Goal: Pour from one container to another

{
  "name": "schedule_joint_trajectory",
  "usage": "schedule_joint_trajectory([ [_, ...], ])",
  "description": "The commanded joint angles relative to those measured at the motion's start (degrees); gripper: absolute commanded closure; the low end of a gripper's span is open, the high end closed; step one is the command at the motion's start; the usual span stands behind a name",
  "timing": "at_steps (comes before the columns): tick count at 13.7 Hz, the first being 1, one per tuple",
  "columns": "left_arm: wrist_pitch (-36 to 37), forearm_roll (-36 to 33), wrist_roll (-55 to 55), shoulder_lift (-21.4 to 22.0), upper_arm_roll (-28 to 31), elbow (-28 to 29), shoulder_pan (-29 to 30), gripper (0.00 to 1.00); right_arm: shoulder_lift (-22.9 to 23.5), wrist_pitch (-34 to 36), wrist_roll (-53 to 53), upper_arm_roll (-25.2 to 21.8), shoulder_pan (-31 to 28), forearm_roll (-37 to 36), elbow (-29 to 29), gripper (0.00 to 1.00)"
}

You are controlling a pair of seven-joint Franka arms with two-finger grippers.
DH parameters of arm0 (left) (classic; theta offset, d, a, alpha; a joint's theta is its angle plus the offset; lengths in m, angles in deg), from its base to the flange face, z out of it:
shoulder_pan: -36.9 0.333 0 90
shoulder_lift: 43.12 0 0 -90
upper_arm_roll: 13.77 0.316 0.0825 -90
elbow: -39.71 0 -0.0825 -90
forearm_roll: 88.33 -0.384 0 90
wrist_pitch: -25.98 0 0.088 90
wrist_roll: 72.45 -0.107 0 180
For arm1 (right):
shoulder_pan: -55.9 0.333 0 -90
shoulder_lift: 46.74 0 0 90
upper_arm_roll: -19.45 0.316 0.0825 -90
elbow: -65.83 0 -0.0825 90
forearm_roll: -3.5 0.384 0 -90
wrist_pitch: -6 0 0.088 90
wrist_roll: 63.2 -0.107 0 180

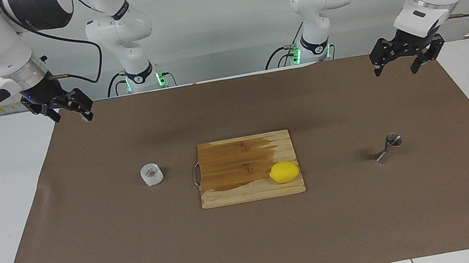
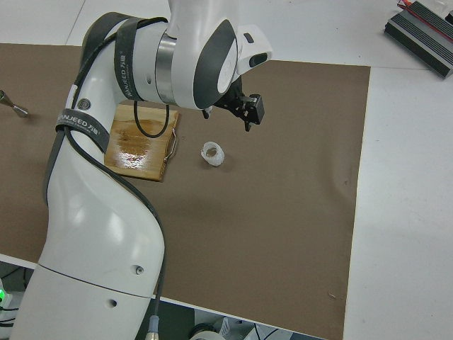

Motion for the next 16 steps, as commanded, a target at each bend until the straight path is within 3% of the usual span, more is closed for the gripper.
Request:
schedule_joint_trajectory([
  [1, -0.4, -1.1, 1.0, 2.1, 0.1, 2.4, -0.1, 0.00, -0.2, -0.2, -0.3, 0.3, -0.5, 1.2, 0.3, 0.00],
  [11, -0.5, -1.2, 4.1, 2.4, 0.4, 2.6, 0.2, 0.00, -0.2, -0.2, -0.3, 0.3, -0.5, 1.2, 0.4, 0.00],
  [16, -2.8, -0.2, 6.2, -1.0, 0.7, 1.4, 1.7, 0.00, -0.2, -0.2, -0.3, 0.3, -0.5, 1.2, 0.4, 0.00],
])
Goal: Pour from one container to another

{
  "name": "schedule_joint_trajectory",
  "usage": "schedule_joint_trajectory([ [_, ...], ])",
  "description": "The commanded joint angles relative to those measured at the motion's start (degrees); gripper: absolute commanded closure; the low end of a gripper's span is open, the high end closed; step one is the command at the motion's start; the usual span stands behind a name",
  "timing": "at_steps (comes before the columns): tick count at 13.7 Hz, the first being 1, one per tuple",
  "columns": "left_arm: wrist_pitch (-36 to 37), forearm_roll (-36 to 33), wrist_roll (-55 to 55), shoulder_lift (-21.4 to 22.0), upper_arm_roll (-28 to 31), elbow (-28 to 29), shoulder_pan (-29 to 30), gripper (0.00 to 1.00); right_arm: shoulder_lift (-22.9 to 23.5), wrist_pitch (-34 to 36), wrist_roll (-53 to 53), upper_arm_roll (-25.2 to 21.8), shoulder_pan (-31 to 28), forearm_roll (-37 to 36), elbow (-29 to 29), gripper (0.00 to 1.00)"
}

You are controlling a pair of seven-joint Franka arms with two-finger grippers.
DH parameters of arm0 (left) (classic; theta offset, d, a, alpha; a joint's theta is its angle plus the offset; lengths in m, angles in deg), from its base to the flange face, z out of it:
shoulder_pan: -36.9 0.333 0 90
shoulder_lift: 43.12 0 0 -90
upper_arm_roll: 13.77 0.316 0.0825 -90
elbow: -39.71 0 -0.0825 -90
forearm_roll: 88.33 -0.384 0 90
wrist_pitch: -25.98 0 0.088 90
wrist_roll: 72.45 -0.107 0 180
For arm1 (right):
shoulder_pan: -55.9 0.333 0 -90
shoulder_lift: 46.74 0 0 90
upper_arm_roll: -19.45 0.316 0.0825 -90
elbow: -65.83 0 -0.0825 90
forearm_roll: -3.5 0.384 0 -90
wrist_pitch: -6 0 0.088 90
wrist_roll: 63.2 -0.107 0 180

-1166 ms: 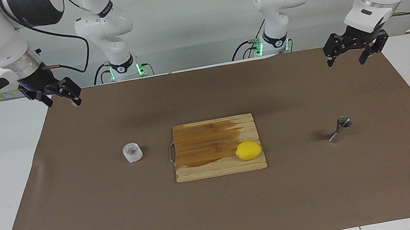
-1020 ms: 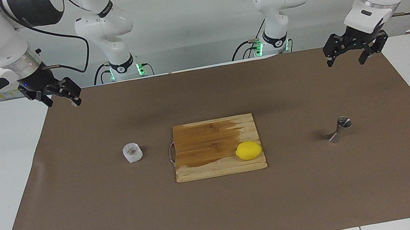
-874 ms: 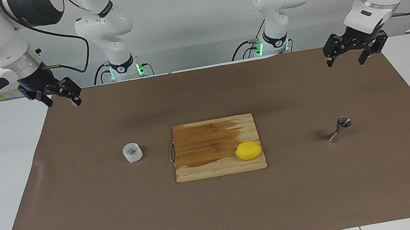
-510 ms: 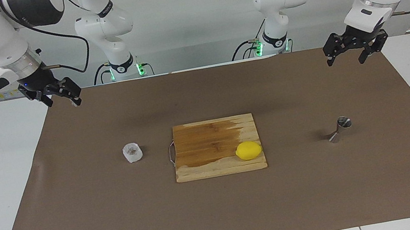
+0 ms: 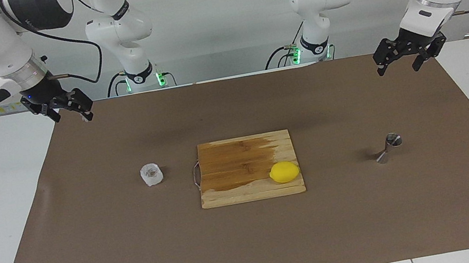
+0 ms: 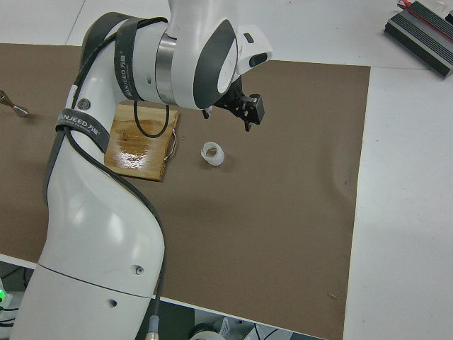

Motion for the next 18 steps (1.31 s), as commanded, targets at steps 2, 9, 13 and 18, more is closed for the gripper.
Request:
schedule_joint_trajectory([
  [2, -1.9, 0.9, 2.7, -3.6, 0.1, -1.2, 1.8, 0.00, -0.2, -0.2, -0.3, 0.3, -0.5, 1.2, 0.3, 0.00],
  [9, -1.8, 7.8, 18.4, -15.6, 0.6, -10.9, 5.9, 0.00, -0.2, -0.2, -0.3, 0.3, -0.5, 1.2, 0.4, 0.00],
  [13, -1.8, 13.6, 30.7, -20.0, 1.2, -13.2, 8.6, 0.00, -0.2, -0.2, -0.3, 0.3, -0.5, 1.2, 0.4, 0.00],
  [18, -1.2, 22.0, 46.3, -27.3, 4.9, -16.8, 10.2, 0.00, -0.2, -0.2, -0.3, 0.3, -0.5, 1.2, 0.4, 0.00],
])
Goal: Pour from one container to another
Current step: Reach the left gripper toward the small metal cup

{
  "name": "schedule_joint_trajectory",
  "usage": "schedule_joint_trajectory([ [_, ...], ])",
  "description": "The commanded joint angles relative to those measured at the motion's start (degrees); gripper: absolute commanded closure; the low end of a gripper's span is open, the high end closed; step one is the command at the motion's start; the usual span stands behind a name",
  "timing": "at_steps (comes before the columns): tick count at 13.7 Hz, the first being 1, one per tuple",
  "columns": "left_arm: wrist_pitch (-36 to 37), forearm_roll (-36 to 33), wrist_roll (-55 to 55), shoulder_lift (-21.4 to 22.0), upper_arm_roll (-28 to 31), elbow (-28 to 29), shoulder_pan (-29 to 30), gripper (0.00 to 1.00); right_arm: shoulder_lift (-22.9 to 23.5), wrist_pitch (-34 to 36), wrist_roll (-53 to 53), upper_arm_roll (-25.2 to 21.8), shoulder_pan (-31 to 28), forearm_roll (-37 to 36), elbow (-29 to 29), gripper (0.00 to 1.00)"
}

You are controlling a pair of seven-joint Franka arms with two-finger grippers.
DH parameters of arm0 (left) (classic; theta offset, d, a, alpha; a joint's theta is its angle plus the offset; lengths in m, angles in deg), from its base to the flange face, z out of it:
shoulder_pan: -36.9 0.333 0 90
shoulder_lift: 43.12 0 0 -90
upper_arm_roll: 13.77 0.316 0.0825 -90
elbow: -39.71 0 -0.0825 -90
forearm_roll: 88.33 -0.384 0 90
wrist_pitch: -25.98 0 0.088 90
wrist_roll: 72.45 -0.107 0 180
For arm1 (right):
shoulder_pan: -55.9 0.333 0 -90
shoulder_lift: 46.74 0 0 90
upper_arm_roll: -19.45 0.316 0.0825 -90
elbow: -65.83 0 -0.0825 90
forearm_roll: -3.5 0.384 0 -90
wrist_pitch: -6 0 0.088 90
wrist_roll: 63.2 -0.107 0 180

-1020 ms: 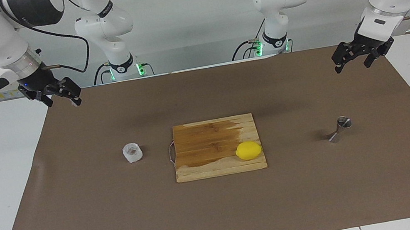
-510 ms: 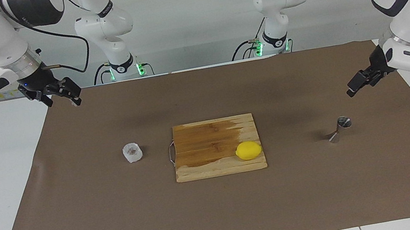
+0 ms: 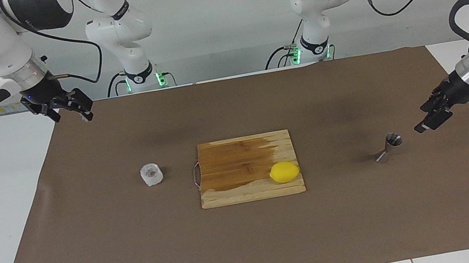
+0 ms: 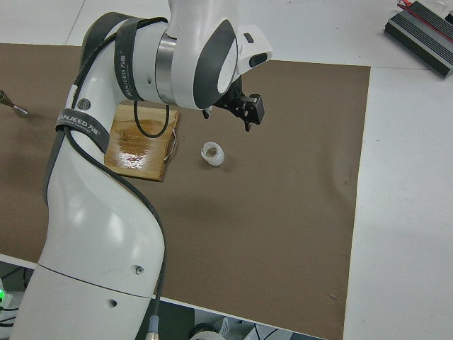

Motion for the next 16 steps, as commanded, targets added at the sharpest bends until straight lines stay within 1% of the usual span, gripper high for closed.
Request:
schedule_joint_trajectory([
  [1, 1.3, 5.4, 8.6, -6.1, 1.8, -5.3, 1.4, 0.00, -0.2, -0.2, -0.3, 0.3, -0.5, 1.2, 0.3, 0.00],
  [4, -0.1, 10.8, 17.1, -9.8, 1.9, -5.6, 4.0, 0.00, -0.2, -0.2, -0.3, 0.3, -0.5, 1.2, 0.4, 0.00],
  [6, -1.5, 14.4, 21.6, -10.6, 1.9, -5.0, 4.6, 0.00, -0.2, -0.2, -0.3, 0.3, -0.5, 1.2, 0.3, 0.00],
  [7, -1.9, 16.4, 23.0, -10.5, 1.9, -3.5, 4.7, 0.00, -0.2, -0.2, -0.3, 0.3, -0.5, 1.2, 0.4, 0.00],
  [9, -4.5, 18.0, 24.3, -9.8, 1.9, 1.4, 4.8, 0.00, -0.2, -0.2, -0.3, 0.3, -0.5, 1.2, 0.4, 0.00],
  [11, -5.4, 21.8, 24.5, -10.6, 1.9, 4.1, 6.7, 0.00, -0.2, -0.2, -0.3, 0.3, -0.5, 1.2, 0.4, 0.00],
  [12, -6.9, 22.8, 24.6, -10.3, 1.9, 6.2, 6.3, 0.00, -0.2, -0.2, -0.3, 0.3, -0.5, 1.2, 0.4, 0.00],
  [15, -11.3, 28.3, 24.2, -7.0, 1.9, 15.9, 6.1, 0.00, -0.2, -0.2, -0.3, 0.3, -0.5, 1.2, 0.4, 0.00],
  [16, -11.8, 29.8, 24.1, -6.2, 1.9, 17.7, 5.6, 0.00, -0.2, -0.2, -0.3, 0.3, -0.5, 1.2, 0.4, 0.00],
])
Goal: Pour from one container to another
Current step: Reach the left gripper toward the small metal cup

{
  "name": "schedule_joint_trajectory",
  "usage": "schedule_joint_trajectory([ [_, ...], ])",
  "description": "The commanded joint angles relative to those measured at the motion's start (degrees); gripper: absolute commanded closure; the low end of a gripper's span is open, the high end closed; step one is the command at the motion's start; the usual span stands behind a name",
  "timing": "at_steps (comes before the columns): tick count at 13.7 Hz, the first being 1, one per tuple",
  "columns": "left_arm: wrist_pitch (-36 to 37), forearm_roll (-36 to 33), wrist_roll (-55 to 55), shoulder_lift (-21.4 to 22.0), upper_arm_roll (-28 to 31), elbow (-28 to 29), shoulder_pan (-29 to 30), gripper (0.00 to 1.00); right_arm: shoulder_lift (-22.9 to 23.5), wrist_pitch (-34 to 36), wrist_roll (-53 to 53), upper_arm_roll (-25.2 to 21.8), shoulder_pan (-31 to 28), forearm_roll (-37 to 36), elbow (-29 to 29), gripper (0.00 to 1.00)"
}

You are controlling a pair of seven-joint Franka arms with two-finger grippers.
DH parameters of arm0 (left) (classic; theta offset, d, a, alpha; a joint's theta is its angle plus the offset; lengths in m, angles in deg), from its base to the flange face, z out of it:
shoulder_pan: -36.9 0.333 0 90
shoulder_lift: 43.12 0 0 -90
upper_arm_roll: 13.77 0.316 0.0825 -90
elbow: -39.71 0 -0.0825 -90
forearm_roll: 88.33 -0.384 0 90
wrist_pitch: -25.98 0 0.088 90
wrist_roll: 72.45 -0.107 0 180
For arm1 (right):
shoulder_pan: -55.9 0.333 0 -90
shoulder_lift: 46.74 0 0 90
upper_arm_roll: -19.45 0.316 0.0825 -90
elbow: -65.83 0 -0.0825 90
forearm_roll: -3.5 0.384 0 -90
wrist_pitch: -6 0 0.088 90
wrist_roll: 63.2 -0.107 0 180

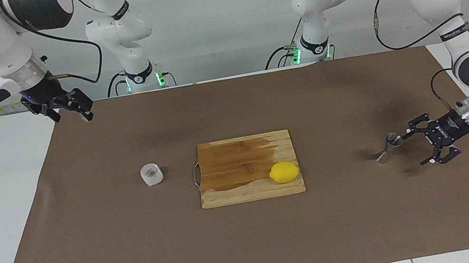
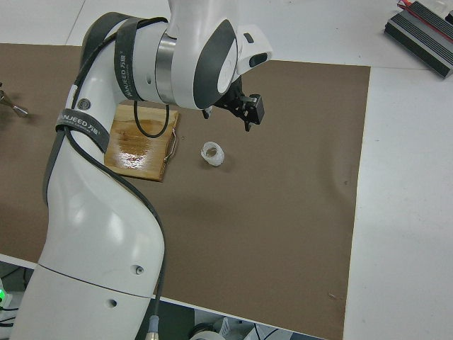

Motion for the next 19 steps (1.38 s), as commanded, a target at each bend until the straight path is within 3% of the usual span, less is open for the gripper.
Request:
schedule_joint_trajectory([
  [1, -3.0, 3.9, 0.2, 4.8, 0.1, 8.8, -1.0, 0.00, -0.2, -0.2, -0.3, 0.3, -0.5, 1.2, 0.4, 0.00],
  [13, -7.1, 9.9, -1.8, 8.5, -0.1, 15.5, -3.4, 0.00, -0.2, -0.2, -0.3, 0.3, -0.5, 1.2, 0.4, 0.00],
  [16, -6.9, 9.9, -3.5, 8.5, -0.1, 15.5, -2.6, 0.61, -0.2, -0.2, -0.3, 0.3, -0.5, 1.2, 0.4, 0.00],
  [17, -6.9, 10.0, -3.5, 8.6, -0.1, 15.5, -2.6, 0.77, -0.2, -0.2, -0.3, 0.3, -0.5, 1.2, 0.3, 0.00],
  [19, -6.9, 11.0, -3.5, 9.0, -0.1, 15.5, -2.7, 1.00, -0.2, -0.2, -0.3, 0.3, -0.5, 1.2, 0.3, 0.00],
])
